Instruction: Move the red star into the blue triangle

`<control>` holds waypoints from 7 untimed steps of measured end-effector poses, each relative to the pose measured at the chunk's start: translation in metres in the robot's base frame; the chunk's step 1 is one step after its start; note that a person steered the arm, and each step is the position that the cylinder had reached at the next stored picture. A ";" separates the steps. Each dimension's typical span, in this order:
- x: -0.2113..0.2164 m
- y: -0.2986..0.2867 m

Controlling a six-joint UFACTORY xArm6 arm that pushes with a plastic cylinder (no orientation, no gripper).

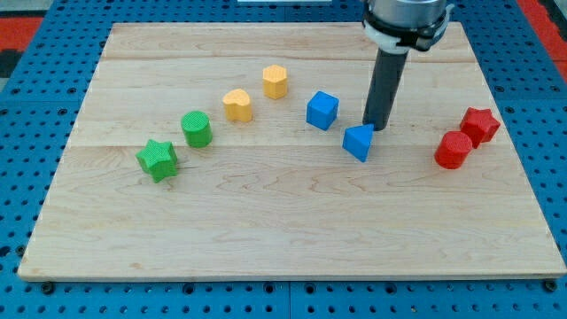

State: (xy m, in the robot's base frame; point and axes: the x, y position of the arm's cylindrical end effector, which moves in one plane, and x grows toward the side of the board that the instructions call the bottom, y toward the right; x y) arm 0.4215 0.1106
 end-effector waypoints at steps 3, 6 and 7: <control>-0.017 0.040; -0.066 0.118; -0.074 0.166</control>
State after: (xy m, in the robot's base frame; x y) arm 0.3473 0.2769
